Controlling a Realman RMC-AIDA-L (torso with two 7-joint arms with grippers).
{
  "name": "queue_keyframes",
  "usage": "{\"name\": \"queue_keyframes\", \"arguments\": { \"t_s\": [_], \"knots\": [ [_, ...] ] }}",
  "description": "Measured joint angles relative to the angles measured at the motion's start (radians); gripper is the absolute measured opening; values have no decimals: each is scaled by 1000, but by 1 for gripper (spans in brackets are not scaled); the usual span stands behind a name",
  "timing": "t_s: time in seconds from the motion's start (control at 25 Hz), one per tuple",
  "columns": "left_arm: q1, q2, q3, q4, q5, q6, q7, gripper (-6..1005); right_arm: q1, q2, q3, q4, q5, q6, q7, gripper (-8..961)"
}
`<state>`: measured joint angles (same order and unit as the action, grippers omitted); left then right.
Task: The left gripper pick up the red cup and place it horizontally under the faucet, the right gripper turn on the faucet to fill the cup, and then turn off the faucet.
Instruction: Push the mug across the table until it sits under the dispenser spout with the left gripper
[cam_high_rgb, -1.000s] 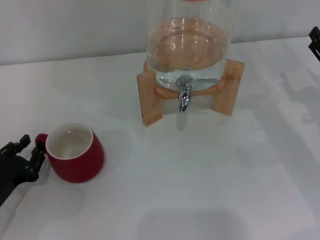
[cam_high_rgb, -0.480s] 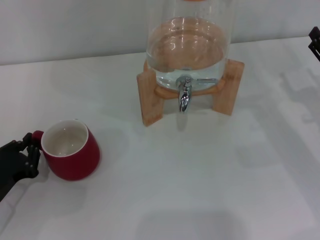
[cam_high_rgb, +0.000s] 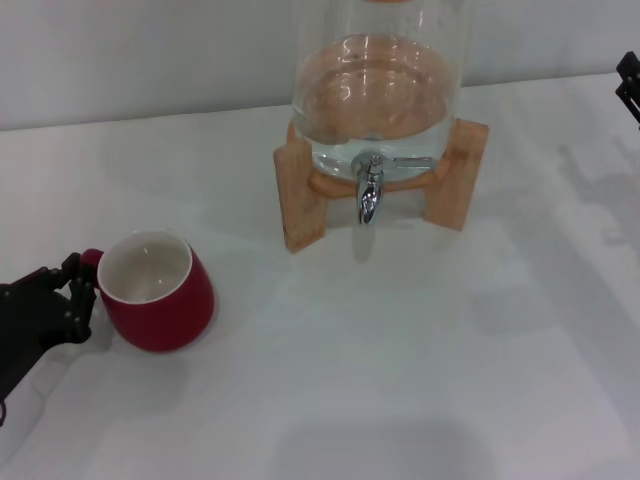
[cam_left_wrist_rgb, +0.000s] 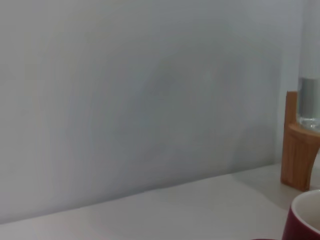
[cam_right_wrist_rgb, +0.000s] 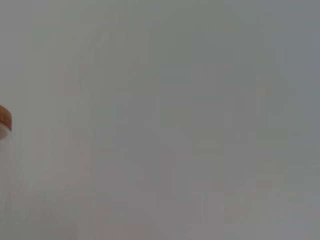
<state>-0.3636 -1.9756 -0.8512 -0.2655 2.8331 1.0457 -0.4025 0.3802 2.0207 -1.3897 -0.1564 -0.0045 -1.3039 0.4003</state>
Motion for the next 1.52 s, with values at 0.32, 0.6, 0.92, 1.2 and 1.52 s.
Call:
{"name": "queue_keyframes", "arguments": {
  "t_s": [0.32,0.6,0.92,1.2,1.52],
  "knots": [
    [-58,-2,29,19,0,0,-35,135,1,1,-11,0,0,-2,0,808],
    [-113,-17,70,26,0,-28,-73,138,2,1,-27,-2,0,0,2,808],
    [-174,-29,106,26,0,-47,-114,143,3,0,-48,-3,0,6,8,808],
    [-199,-49,131,25,0,-51,-116,146,3,-1,-52,-8,0,1,9,808],
    [-215,-61,145,25,0,-52,-116,151,2,-2,-55,-9,0,-1,9,807]
  ]
}}
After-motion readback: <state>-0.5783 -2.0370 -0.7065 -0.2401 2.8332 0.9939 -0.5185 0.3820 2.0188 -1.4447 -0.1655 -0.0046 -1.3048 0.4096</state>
